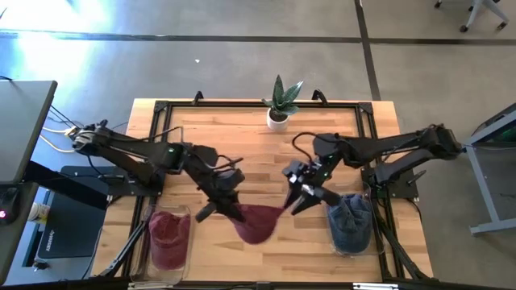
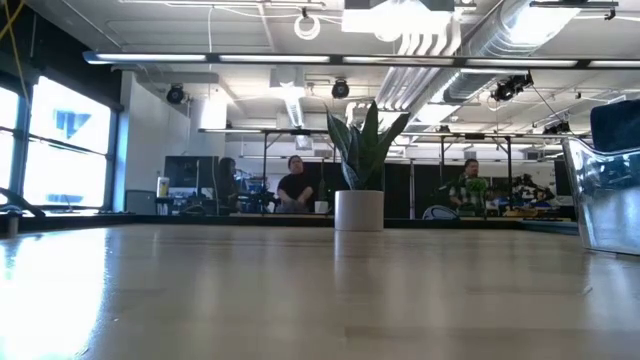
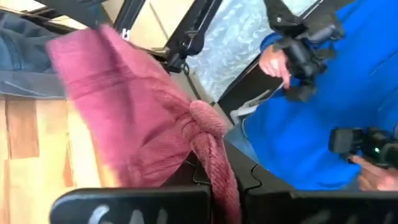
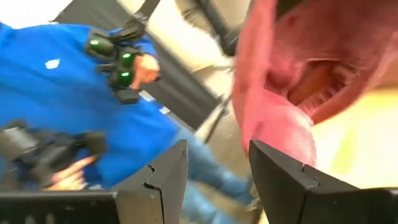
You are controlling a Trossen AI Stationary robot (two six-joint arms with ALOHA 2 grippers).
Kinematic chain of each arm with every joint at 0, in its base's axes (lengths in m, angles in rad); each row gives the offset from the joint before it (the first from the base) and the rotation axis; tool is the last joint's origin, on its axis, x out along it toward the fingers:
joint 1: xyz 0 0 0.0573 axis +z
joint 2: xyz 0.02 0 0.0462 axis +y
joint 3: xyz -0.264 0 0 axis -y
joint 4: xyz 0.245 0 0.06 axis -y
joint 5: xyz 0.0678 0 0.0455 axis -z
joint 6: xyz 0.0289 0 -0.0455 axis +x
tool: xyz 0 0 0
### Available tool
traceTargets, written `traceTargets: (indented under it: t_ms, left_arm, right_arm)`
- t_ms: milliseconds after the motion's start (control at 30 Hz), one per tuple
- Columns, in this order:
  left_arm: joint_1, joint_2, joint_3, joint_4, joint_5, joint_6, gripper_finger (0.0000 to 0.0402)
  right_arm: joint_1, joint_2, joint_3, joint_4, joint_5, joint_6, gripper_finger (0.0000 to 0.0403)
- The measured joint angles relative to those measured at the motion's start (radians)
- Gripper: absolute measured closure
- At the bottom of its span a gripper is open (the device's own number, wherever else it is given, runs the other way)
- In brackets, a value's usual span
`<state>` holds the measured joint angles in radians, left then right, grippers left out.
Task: Pick & Place hat
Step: Put the red cap into the left transparent bin
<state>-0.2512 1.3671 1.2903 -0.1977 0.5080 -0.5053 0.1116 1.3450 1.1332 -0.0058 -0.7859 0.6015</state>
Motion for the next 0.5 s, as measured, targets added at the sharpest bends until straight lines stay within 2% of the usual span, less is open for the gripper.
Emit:
traceTargets:
  t_ms: [167,267,500]
  left_arm:
    - [-0.047,-0.086,0.004,-0.178,-0.052,-0.023,0.0401]
    - [-0.079,-0.116,0.05,-0.36,-0.074,-0.039,0.0401]
    - [-0.187,-0.124,0.222,-0.791,-0.144,-0.106,0.0402]
  right_arm:
    - [-0.001,-0.068,0.0,-0.067,0.159,-0.092,0.0236]
    - [-0.001,-0.082,0.0,-0.072,0.216,-0.126,0.0236]
    - [-0.001,-0.083,-0.001,-0.073,0.265,-0.145,0.0236]
